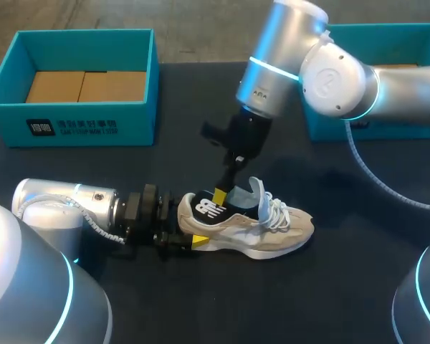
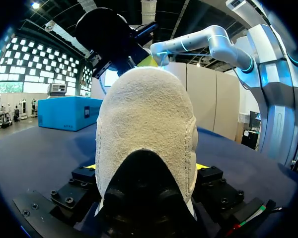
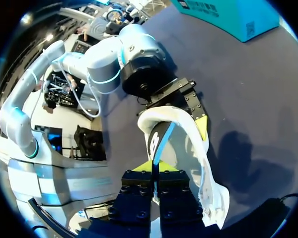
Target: Take the shoe out of the shoebox, open the shoe tongue, remove and reinsert the insole, then place the shoe into the shoebox
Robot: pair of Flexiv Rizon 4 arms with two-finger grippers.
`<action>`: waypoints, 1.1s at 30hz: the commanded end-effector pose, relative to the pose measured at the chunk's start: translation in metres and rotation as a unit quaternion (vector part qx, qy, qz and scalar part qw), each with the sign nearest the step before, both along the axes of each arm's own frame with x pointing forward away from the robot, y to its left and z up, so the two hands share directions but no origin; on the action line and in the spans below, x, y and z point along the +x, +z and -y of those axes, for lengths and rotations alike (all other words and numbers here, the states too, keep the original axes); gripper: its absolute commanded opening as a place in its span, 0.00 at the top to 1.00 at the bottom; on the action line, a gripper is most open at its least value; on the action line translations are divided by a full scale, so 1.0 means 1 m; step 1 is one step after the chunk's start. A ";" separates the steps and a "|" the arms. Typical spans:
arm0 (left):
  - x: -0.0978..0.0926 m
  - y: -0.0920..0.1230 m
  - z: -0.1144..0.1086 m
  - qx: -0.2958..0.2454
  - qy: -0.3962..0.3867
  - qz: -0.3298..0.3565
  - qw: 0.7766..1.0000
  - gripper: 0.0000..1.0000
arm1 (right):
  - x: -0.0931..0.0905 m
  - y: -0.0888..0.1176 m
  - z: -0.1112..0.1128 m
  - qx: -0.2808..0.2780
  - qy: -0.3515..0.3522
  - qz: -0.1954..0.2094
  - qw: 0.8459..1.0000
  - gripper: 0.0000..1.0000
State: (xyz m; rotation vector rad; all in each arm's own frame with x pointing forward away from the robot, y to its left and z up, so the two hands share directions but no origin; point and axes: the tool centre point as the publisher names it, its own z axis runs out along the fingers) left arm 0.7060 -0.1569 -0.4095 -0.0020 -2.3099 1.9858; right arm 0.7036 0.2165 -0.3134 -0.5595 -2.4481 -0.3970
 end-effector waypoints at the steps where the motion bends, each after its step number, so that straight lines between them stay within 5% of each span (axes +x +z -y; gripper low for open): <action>1: 0.000 0.001 0.000 0.000 0.000 0.000 1.000 1.00 | 0.002 0.002 -0.002 0.010 0.017 0.005 1.000 1.00; 9: 0.000 0.001 0.000 0.000 0.000 0.000 1.000 1.00 | 0.002 0.004 -0.001 0.065 0.060 0.043 0.995 1.00; 26: 0.000 0.001 0.000 0.000 0.000 0.000 1.000 1.00 | 0.000 0.009 0.009 0.058 0.069 0.043 0.995 1.00; 27: 0.000 0.001 0.000 0.000 0.000 0.000 1.000 1.00 | 0.001 0.009 0.008 0.060 0.071 0.041 0.995 0.96; 28: 0.000 0.001 0.000 0.000 0.000 0.000 1.000 1.00 | 0.001 0.009 0.007 0.060 0.072 0.040 0.995 0.72; 33: 0.000 0.001 0.000 0.000 0.000 0.000 1.000 1.00 | 0.002 0.009 0.006 0.056 0.075 0.032 0.995 0.64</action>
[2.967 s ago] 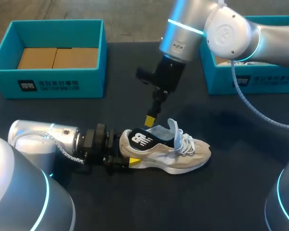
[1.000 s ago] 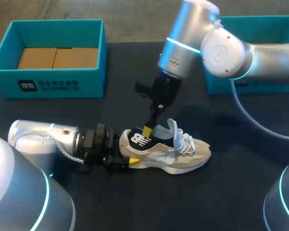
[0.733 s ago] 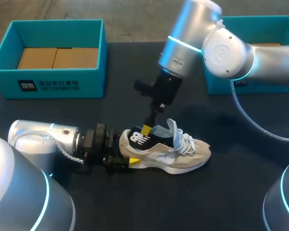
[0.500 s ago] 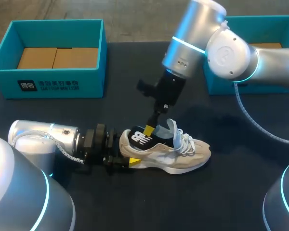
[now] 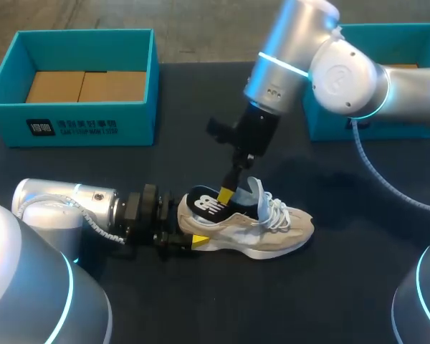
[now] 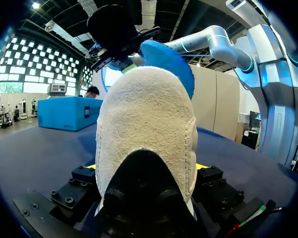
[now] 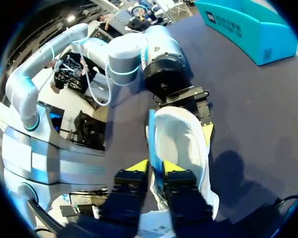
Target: Take the shoe out of the shoebox, open the shoe tongue, remove and reinsert the insole, then place the shoe into the shoebox
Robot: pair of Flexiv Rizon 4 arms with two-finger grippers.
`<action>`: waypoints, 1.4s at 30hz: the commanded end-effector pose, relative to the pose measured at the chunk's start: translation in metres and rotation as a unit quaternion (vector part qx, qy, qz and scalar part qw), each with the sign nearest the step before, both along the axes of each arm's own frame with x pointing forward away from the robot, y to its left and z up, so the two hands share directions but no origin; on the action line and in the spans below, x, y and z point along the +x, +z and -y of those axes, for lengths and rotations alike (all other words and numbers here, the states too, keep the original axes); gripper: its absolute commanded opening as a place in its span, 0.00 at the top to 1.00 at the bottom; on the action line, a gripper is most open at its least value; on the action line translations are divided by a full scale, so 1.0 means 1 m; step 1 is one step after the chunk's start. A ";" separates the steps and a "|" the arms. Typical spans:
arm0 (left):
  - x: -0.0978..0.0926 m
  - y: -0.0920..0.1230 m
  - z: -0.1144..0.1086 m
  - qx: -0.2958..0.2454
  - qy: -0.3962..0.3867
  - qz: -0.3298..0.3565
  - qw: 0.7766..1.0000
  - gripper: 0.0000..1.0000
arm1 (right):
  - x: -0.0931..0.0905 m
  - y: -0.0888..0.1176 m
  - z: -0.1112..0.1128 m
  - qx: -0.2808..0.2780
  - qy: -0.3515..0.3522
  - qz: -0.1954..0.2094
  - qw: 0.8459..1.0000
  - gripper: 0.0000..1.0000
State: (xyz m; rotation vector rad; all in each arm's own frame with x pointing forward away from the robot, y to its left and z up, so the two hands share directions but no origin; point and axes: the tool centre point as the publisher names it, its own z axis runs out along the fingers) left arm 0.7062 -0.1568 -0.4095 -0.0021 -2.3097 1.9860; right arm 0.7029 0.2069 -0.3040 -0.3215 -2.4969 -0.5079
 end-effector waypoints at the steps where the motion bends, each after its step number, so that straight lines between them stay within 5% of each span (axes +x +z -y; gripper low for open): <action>1: 0.000 0.001 0.000 0.000 0.000 0.000 1.000 1.00 | 0.003 -0.001 -0.003 -0.004 0.004 -0.005 1.000 0.64; 27: 0.000 0.001 0.000 0.000 0.000 0.000 1.000 1.00 | -0.001 -0.021 -0.009 0.009 0.014 -0.040 0.999 0.70; 29: 0.000 0.001 0.000 0.000 0.000 0.000 1.000 1.00 | -0.003 -0.021 -0.010 0.009 0.015 -0.040 0.999 0.76; 31: 0.000 0.001 0.000 0.000 0.000 0.000 1.000 1.00 | -0.004 -0.021 -0.011 0.012 0.019 -0.038 0.999 1.00; 42: 0.000 0.001 0.000 0.000 0.000 0.000 1.000 1.00 | -0.002 -0.010 -0.022 0.024 0.076 0.000 0.997 1.00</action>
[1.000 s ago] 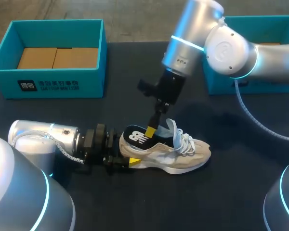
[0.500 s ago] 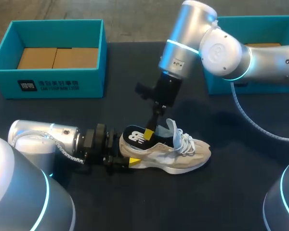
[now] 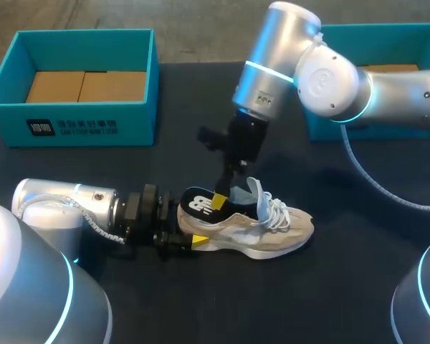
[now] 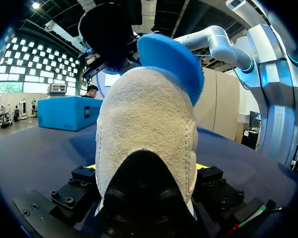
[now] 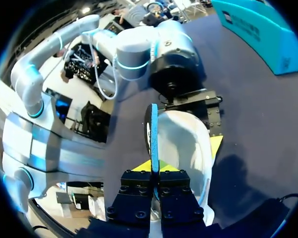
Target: Take the shoe out of the shoebox, open the shoe tongue, remove and reinsert the insole, then place the shoe into the shoebox
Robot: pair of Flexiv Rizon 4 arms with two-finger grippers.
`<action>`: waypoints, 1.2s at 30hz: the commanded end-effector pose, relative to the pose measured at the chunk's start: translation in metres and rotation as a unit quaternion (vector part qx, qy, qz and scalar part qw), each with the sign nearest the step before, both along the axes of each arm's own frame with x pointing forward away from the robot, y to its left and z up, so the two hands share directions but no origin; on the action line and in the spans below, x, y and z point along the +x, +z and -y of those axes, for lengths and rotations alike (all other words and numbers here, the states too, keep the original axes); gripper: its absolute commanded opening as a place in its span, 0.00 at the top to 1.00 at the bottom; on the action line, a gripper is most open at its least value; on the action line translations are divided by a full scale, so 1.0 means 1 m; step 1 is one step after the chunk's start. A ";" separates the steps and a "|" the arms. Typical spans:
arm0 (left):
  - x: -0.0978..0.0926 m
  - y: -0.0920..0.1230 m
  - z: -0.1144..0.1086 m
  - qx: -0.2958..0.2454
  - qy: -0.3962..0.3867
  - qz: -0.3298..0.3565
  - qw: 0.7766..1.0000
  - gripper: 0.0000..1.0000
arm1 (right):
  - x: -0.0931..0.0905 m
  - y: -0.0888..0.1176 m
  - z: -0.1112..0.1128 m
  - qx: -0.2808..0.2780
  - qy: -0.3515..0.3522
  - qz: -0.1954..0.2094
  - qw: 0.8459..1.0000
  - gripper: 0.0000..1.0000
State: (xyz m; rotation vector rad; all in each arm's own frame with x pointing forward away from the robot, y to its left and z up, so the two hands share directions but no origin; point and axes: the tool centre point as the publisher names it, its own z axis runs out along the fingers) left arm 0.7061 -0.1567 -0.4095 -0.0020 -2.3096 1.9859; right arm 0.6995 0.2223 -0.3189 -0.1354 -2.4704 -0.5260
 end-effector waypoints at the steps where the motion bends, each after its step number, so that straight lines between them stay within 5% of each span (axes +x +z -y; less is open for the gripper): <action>1: 0.000 0.001 0.000 0.000 0.000 0.000 1.000 1.00 | 0.002 0.006 -0.007 -0.006 0.014 0.006 1.000 1.00; 7: 0.000 0.001 0.000 0.000 0.000 0.000 1.000 1.00 | 0.004 0.007 -0.012 0.001 0.026 0.011 1.000 1.00; 9: 0.000 0.001 0.000 0.000 0.000 0.000 1.000 1.00 | 0.004 0.005 -0.011 0.004 0.023 0.007 1.000 0.76; 11: 0.000 0.001 0.000 0.000 0.000 0.000 1.000 1.00 | 0.004 0.002 -0.008 0.005 0.016 0.002 1.000 0.65; 36: 0.000 0.001 0.000 0.000 0.000 0.000 1.000 1.00 | -0.008 -0.012 0.001 0.043 -0.041 -0.021 0.998 0.67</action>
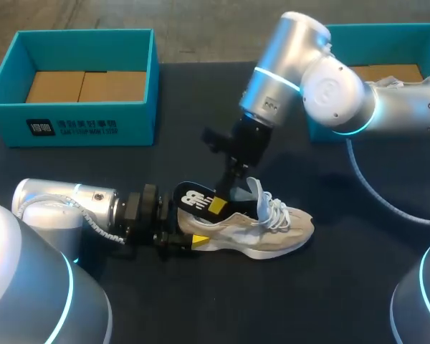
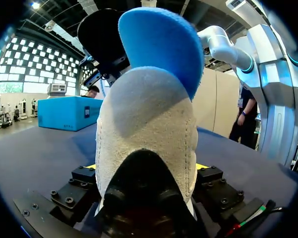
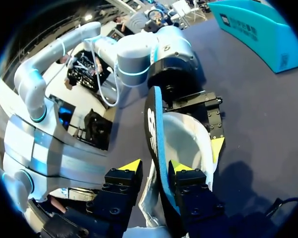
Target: Take the shoe out of the shoebox, open the shoe tongue, remove and reinsert the insole, then place the shoe into the shoebox
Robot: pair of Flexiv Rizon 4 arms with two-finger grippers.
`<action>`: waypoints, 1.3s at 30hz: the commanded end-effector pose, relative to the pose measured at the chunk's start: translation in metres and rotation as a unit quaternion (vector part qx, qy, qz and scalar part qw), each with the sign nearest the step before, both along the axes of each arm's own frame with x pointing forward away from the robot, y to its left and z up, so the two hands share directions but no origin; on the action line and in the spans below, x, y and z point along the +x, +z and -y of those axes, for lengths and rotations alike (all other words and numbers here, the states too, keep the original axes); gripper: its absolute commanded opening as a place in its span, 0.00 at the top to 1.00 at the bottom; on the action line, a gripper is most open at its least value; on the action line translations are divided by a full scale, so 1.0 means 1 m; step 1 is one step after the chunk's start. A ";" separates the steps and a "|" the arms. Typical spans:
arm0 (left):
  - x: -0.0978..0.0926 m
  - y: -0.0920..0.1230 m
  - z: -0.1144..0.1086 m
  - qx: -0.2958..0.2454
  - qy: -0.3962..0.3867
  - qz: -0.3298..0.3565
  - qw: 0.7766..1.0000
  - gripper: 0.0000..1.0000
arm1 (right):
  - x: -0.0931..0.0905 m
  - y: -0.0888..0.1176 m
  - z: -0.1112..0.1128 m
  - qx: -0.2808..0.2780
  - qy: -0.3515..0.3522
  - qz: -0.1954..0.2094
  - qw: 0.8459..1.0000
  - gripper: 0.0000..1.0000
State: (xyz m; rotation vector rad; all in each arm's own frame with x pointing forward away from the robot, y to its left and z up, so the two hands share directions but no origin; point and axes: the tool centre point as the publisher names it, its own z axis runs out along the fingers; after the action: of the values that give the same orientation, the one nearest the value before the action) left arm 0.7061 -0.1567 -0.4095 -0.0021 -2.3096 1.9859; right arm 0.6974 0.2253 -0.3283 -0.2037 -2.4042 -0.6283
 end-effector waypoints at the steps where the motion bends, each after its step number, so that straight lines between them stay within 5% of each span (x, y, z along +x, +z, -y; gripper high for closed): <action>1: 0.000 0.001 0.000 0.000 0.000 0.000 1.000 1.00 | -0.005 -0.003 0.004 0.009 -0.007 0.004 1.000 0.67; 8: 0.000 0.001 0.000 0.000 0.000 0.000 1.000 1.00 | -0.006 -0.007 0.002 0.016 -0.013 0.003 1.000 0.73; 13: 0.000 0.001 0.000 0.000 0.000 0.000 1.000 1.00 | -0.004 -0.006 0.002 0.023 -0.022 0.011 0.999 1.00; 27: 0.000 0.001 0.000 0.000 0.000 0.000 1.000 1.00 | 0.010 0.020 -0.003 0.056 -0.032 0.078 0.995 1.00; 32: 0.000 0.001 0.000 0.000 0.000 0.000 1.000 1.00 | 0.021 0.035 -0.008 0.107 -0.025 0.118 0.987 1.00; 39: 0.000 0.001 0.000 0.000 0.000 0.000 1.000 1.00 | 0.021 0.035 -0.008 0.107 -0.025 0.118 0.987 1.00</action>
State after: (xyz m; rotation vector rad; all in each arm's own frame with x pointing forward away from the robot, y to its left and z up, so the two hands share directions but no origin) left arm 0.7062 -0.1569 -0.4094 -0.0020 -2.3096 1.9861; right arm 0.7214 0.2354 -0.2935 -0.1014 -2.5320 -0.9718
